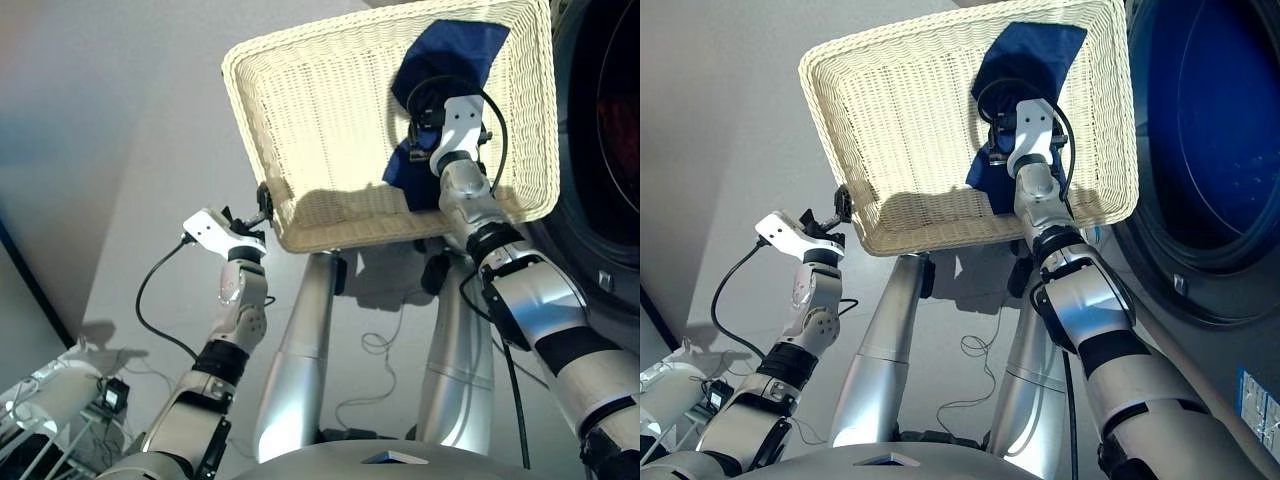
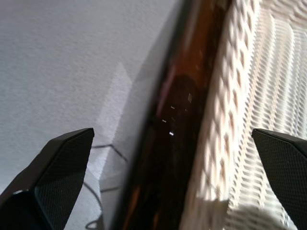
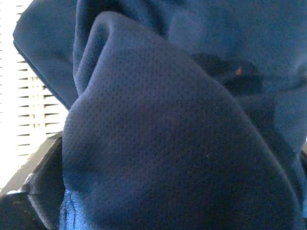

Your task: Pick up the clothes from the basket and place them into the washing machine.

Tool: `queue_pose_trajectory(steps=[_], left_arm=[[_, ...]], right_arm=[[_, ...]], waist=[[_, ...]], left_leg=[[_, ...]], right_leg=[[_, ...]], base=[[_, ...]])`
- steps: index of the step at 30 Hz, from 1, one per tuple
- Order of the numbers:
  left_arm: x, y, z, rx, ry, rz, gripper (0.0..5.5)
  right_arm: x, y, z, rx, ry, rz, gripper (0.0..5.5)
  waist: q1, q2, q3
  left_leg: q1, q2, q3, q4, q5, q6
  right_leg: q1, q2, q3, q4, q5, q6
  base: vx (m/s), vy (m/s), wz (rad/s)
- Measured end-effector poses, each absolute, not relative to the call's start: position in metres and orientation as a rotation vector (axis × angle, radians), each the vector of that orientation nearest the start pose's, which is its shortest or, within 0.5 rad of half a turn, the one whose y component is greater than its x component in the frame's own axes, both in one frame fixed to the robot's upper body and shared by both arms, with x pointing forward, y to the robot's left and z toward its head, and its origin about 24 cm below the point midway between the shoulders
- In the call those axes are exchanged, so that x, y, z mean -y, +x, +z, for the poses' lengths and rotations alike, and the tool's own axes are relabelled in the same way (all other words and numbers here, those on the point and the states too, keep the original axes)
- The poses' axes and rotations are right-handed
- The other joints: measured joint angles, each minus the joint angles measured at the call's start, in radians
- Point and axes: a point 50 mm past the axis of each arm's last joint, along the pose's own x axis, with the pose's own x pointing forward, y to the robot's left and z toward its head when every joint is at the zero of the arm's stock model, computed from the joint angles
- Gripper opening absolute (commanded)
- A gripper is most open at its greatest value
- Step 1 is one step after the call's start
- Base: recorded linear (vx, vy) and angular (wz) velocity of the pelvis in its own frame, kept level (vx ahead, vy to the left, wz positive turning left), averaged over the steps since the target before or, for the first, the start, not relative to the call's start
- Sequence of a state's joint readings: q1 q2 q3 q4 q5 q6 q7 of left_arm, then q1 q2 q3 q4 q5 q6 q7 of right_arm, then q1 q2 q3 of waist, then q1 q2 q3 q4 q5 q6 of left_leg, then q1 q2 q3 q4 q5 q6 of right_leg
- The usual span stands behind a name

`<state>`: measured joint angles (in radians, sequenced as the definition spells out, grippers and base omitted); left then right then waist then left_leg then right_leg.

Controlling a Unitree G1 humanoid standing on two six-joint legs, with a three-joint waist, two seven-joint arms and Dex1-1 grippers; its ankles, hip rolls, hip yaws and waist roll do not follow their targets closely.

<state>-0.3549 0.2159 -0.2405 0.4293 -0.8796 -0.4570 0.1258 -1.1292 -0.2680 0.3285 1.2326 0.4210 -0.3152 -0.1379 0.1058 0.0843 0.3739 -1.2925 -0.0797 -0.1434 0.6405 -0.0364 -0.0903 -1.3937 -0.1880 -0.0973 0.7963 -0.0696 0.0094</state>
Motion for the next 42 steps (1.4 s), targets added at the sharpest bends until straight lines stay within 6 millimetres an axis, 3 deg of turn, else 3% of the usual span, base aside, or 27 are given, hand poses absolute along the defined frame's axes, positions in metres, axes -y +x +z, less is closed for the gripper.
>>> queue_pose_trajectory(steps=[4, 5, 6, 7, 8, 9, 13, 15, 18, 21, 24, 29, 35, 42], left_arm=[[-0.16, 0.315, 0.067, 0.212, -0.603, 0.077, 5.5], [-0.159, 0.315, 0.067, 0.214, -0.604, 0.074, 5.5], [-0.159, 0.316, 0.068, 0.217, -0.603, 0.071, 5.5], [-0.16, 0.316, 0.069, 0.219, -0.604, 0.073, 5.5], [-0.159, 0.316, 0.069, 0.22, -0.603, 0.07, 5.5], [-0.159, 0.316, 0.067, 0.212, -0.603, 0.07, 5.5], [-0.158, 0.315, 0.062, 0.192, -0.609, 0.082, 5.5], [-0.16, 0.313, 0.056, 0.175, -0.609, 0.099, 5.5], [-0.167, 0.307, 0.044, 0.143, -0.604, 0.138, 5.5], [-0.175, 0.302, 0.036, 0.125, -0.597, 0.183, 5.5], [-0.176, 0.303, 0.037, 0.135, -0.57, 0.204, 5.5], [-0.181, 0.303, 0.038, 0.154, -0.566, 0.262, 5.5], [-0.183, 0.301, 0.038, 0.161, -0.559, 0.284, 5.5], [-0.18, 0.3, 0.038, 0.158, -0.548, 0.268, 5.5]], right_arm=[[0.145, 0.42, 0.176, 0.19, -0.113, -0.036, 0.0], [0.146, 0.421, 0.176, 0.189, -0.11, -0.041, 0.0], [0.149, 0.421, 0.175, 0.186, -0.111, -0.048, 0.0], [0.151, 0.42, 0.173, 0.18, -0.1, -0.057, 0.0], [0.153, 0.42, 0.171, 0.176, -0.091, -0.066, 0.0], [0.154, 0.419, 0.168, 0.167, -0.091, -0.071, 0.0], [0.164, 0.414, 0.145, 0.094, -0.088, -0.097, 0.0], [0.168, 0.409, 0.128, 0.054, -0.085, -0.111, 0.0], [0.173, 0.4, 0.108, 0.024, -0.115, -0.166, 0.0], [0.18, 0.394, 0.102, 0.042, -0.168, -0.237, 0.0], [0.199, 0.389, 0.115, 0.139, -0.304, -0.352, 0.0], [0.228, 0.385, 0.137, 0.238, -0.509, -0.552, 0.0], [0.255, 0.385, 0.163, 0.249, -0.514, -0.807, 0.0], [0.321, 0.371, 0.224, 0.249, -0.459, -1.183, 0.0]], waist=[[0.006, 0.0, 0.0], [0.007, 0.0, 0.0], [0.003, 0.0, 0.0], [-0.002, 0.0, 0.0], [0.0, 0.001, -0.001], [0.003, 0.001, -0.001], [0.001, 0.001, -0.001], [-0.002, 0.0, -0.001], [-0.024, -0.006, -0.005], [-0.041, -0.022, -0.029], [-0.054, -0.024, -0.03], [-0.051, -0.024, -0.03], [-0.047, -0.022, -0.041], [-0.016, 0.0, -0.059]], left_leg=[[-0.02, -0.009, -0.018, 0.044, -0.001, 0.002], [-0.021, -0.004, -0.023, 0.041, -0.004, -0.002], [-0.022, -0.004, -0.015, 0.045, -0.004, -0.002], [-0.021, -0.012, -0.014, 0.052, -0.004, -0.004], [-0.018, -0.019, -0.015, 0.069, -0.008, 0.001], [-0.012, -0.022, -0.013, 0.105, -0.025, -0.009], [0.058, -0.017, -0.01, 0.057, -0.026, 0.0], [0.129, -0.008, -0.006, 0.0, -0.018, 0.009], [0.244, 0.013, 0.005, -0.111, 0.012, 0.022], [0.303, 0.024, 0.014, -0.181, 0.027, 0.02], [0.342, 0.028, 0.018, -0.225, 0.037, 0.026], [0.392, 0.028, 0.028, -0.284, 0.05, 0.031], [0.388, 0.026, 0.036, -0.307, 0.06, 0.033], [0.27, 0.013, 0.057, -0.225, 0.042, 0.036]], right_leg=[[-0.008, 0.002, -0.01, 0.008, 0.0, 0.0], [-0.009, 0.005, -0.006, 0.015, 0.0, 0.008], [-0.012, 0.011, 0.006, 0.044, -0.013, 0.026], [-0.009, 0.007, 0.02, 0.048, -0.014, 0.02], [-0.001, 0.006, 0.013, 0.04, -0.015, 0.017], [0.007, 0.006, 0.009, 0.042, -0.014, 0.017], [0.083, 0.007, 0.012, -0.004, 0.0, 0.026], [0.156, 0.01, 0.005, -0.06, 0.023, 0.013], [0.269, 0.017, -0.006, -0.16, 0.046, 0.011], [0.325, 0.026, -0.007, -0.221, 0.058, 0.012], [0.36, 0.031, -0.013, -0.265, 0.075, 0.007], [0.395, 0.03, -0.013, -0.3, 0.078, 0.01], [0.382, 0.031, -0.006, -0.311, 0.08, 0.013], [0.263, 0.026, 0.022, -0.248, 0.078, 0.019]], base=[[0.004, -0.004, -0.047], [0.0, 0.0, 0.0], [0.0, 0.0, 0.0], [0.023, -0.012, 0.26], [0.0, 0.0, 0.0], [0.0, 0.0, 0.0], [0.004, -0.028, 0.001], [-0.002, -0.063, 0.022], [0.0, 0.0, 0.0], [0.0, 0.0, 0.0], [0.0, 0.0, 0.0], [-0.05, 0.009, -0.021], [0.0, 0.0, 0.0], [0.041, 0.004, -0.009]])
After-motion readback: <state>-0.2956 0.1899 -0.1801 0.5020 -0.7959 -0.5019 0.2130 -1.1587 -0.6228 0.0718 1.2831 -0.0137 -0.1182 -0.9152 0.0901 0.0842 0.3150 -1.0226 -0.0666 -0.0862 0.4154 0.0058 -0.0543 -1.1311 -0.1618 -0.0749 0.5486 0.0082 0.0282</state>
